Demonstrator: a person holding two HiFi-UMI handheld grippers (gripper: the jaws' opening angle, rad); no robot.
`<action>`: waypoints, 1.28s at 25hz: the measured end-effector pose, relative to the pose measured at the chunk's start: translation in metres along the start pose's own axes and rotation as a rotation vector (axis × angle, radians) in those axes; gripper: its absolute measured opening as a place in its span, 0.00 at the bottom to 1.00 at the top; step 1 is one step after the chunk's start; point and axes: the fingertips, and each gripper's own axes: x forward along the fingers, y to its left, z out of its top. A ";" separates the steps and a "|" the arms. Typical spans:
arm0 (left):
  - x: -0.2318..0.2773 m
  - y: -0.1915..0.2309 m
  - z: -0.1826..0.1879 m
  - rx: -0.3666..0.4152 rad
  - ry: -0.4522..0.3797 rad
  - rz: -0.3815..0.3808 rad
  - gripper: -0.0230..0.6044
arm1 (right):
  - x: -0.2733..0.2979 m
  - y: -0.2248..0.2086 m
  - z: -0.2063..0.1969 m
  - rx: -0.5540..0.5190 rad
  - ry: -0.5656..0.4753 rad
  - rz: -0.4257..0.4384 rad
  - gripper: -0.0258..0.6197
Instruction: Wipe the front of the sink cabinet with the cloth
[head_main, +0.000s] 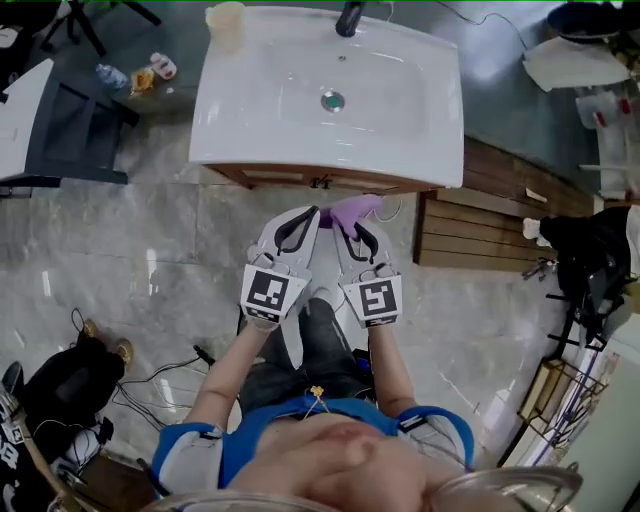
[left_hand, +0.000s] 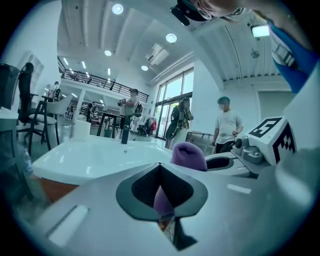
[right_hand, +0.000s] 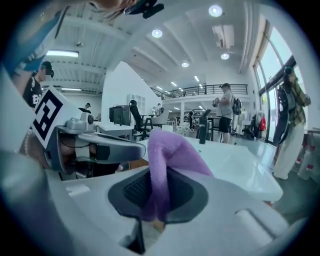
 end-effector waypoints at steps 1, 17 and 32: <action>-0.006 -0.009 0.013 -0.006 0.003 -0.005 0.04 | -0.008 0.002 0.016 -0.006 0.000 0.006 0.13; -0.092 -0.019 0.221 0.019 -0.105 0.030 0.04 | -0.062 0.033 0.238 -0.057 -0.182 0.030 0.13; -0.151 0.001 0.301 0.134 -0.296 0.066 0.04 | -0.062 0.078 0.315 -0.112 -0.361 0.014 0.13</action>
